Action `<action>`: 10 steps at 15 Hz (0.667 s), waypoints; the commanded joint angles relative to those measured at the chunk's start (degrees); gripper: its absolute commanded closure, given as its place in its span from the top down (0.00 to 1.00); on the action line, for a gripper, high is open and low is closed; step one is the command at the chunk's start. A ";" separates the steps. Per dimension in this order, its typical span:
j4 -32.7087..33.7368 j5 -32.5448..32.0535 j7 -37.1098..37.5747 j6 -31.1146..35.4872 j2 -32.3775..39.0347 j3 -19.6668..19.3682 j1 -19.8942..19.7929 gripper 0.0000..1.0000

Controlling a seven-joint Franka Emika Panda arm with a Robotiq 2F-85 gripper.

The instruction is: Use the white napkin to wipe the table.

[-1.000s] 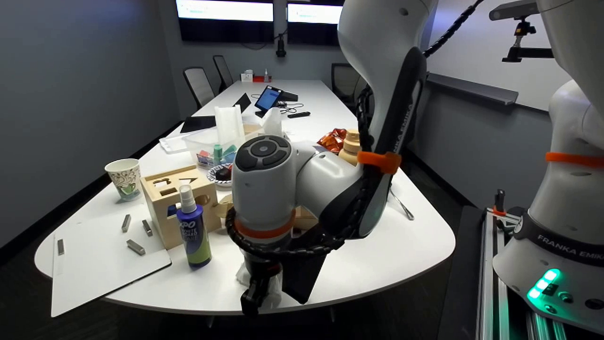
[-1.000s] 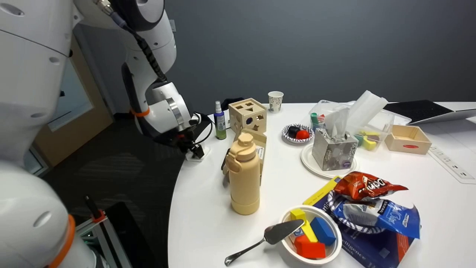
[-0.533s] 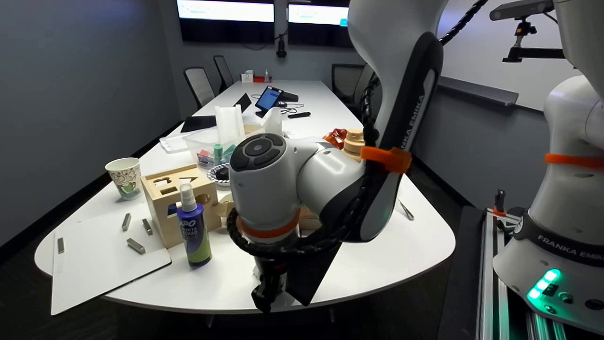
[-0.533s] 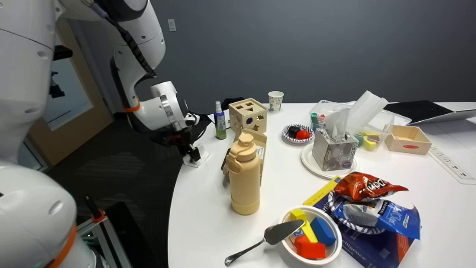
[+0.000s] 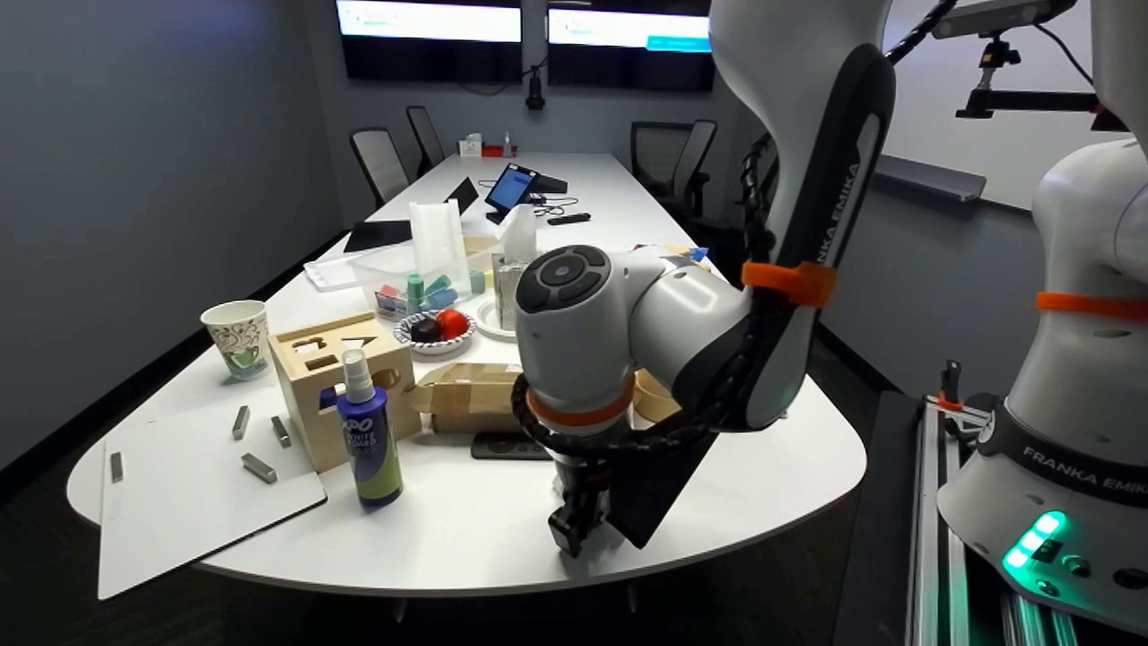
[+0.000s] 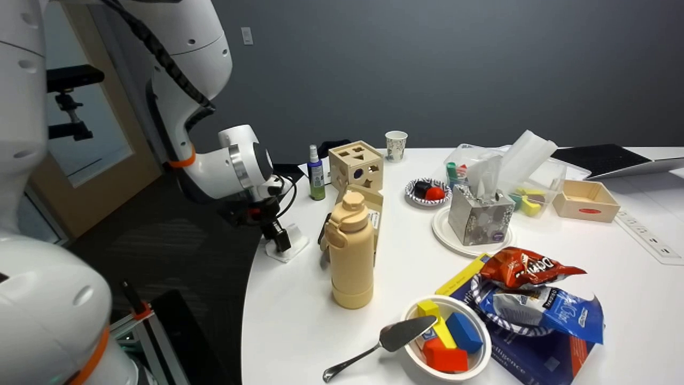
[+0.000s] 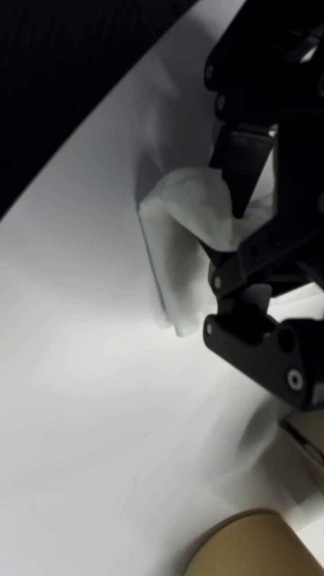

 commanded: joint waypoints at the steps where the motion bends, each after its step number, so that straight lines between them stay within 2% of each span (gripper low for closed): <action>1: -4.67 1.92 -0.35 3.16 -2.76 -0.47 -0.55 0.00; 4: -2.96 1.83 -2.97 6.87 -1.06 -0.33 -1.00 0.00; 7: 0.21 1.02 -4.32 8.97 0.43 -1.48 0.47 0.00; 10: 4.61 0.15 -6.11 9.29 2.92 -0.01 -1.06 0.00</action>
